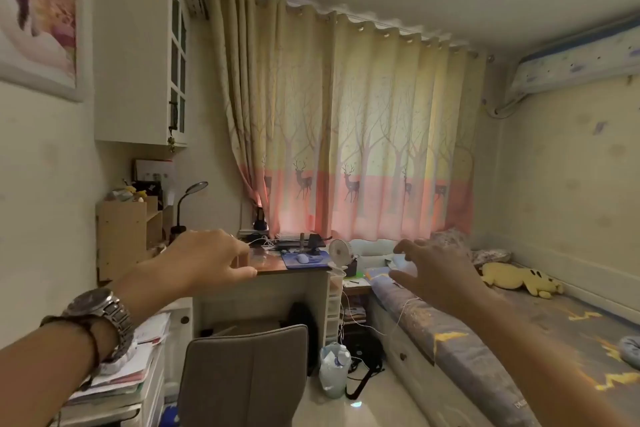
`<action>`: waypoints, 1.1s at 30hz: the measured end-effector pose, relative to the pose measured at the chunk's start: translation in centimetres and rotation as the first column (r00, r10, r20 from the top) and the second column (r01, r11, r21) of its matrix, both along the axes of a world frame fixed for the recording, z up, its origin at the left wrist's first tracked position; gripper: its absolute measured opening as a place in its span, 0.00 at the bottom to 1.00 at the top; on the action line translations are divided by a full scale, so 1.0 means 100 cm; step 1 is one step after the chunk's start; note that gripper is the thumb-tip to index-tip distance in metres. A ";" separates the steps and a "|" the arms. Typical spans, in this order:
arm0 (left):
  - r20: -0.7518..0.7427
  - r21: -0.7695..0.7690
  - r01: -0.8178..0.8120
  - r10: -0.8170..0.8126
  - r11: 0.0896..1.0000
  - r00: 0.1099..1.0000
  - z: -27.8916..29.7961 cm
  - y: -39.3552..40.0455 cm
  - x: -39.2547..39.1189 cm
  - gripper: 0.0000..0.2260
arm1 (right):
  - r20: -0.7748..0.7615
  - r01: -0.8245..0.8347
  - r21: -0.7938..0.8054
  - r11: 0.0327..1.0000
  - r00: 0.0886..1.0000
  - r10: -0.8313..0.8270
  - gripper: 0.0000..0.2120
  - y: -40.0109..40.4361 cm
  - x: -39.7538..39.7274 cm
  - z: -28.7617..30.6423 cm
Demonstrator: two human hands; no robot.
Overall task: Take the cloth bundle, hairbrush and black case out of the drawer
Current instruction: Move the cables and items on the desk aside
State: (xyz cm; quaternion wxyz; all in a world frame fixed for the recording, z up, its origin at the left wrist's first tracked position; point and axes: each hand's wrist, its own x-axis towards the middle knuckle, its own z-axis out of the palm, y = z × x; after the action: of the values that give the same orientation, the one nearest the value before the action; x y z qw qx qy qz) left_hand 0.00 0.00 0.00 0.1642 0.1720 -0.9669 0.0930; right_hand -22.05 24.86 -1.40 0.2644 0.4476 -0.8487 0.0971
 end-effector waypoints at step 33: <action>0.047 -0.032 0.077 -0.076 0.997 0.996 -0.026 -0.230 -0.327 0.15 | -0.069 0.143 0.049 0.988 0.988 -0.140 0.20 -0.214 -0.298 -0.027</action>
State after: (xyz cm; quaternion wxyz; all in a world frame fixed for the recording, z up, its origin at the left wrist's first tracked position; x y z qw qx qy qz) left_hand -32.70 -23.01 -2.63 0.1484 0.1299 -0.9745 0.1066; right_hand -51.85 3.45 -4.05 0.2861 0.3960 -0.8716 0.0403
